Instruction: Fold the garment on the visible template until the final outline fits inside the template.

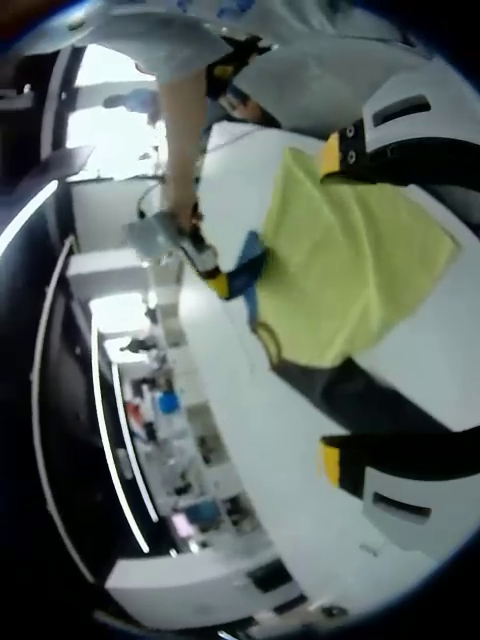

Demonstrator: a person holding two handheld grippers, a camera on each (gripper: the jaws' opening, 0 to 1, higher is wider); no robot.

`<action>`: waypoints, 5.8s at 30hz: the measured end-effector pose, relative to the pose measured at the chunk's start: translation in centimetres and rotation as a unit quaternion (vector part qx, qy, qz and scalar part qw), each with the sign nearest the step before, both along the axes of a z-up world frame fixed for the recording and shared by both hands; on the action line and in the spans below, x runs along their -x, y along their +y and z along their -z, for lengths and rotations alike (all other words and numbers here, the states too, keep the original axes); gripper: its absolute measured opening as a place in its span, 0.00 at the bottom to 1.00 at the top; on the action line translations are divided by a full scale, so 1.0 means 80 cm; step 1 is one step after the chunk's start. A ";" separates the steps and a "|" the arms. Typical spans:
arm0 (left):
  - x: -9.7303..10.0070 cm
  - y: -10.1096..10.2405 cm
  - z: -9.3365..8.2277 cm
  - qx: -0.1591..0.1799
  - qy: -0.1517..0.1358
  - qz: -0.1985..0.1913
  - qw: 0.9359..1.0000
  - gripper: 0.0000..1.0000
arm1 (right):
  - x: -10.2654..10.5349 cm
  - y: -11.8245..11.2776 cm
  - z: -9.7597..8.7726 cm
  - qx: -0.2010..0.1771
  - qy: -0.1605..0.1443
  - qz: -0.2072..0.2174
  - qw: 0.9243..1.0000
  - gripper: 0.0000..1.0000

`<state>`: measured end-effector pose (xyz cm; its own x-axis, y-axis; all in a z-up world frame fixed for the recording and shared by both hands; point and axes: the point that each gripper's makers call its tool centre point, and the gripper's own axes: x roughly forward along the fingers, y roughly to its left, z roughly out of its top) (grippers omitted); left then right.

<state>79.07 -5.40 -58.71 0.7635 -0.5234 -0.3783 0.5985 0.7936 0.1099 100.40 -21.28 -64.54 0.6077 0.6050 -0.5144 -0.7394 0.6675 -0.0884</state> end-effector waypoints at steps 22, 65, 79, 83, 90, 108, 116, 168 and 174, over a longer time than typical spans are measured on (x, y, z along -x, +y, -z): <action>-0.003 0.025 0.014 0.008 0.015 -0.018 1.000 1.00 | 0.002 0.117 0.044 -0.026 0.033 -0.026 0.999 0.01; -0.001 0.053 0.023 0.012 0.025 -0.042 0.999 1.00 | 0.007 0.197 0.056 -0.041 0.047 -0.065 0.996 0.01; -0.002 0.060 0.025 0.023 0.027 -0.046 0.998 1.00 | 0.007 0.209 0.056 -0.052 0.042 -0.072 0.995 0.03; -0.001 0.064 0.028 0.021 0.032 -0.048 0.998 1.00 | 0.009 0.216 0.055 -0.060 0.043 -0.075 0.994 0.11; 0.001 0.072 0.032 0.028 0.037 -0.054 0.997 1.00 | 0.012 0.215 0.056 -0.052 0.044 -0.076 0.995 0.22; 0.005 0.077 0.038 0.033 0.039 -0.051 0.997 1.00 | -0.004 0.122 0.098 0.036 0.031 -0.043 0.998 0.28; 0.001 0.082 0.039 0.034 0.042 -0.055 0.997 1.00 | -0.027 0.111 0.116 0.008 0.066 -0.007 0.998 0.20; -0.001 0.092 0.041 0.036 0.045 -0.059 0.997 1.00 | 0.072 0.172 0.158 0.068 0.083 -0.159 0.981 0.02; -0.001 0.092 0.040 0.036 0.043 -0.059 0.997 1.00 | 0.075 0.181 0.145 0.047 0.079 -0.171 0.981 0.03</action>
<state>79.13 1.94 -61.88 0.7875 -0.4604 -0.4097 0.5057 0.8627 0.0026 94.39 -6.79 -76.15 0.2854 0.7048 -0.6495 -0.9279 0.3727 -0.0033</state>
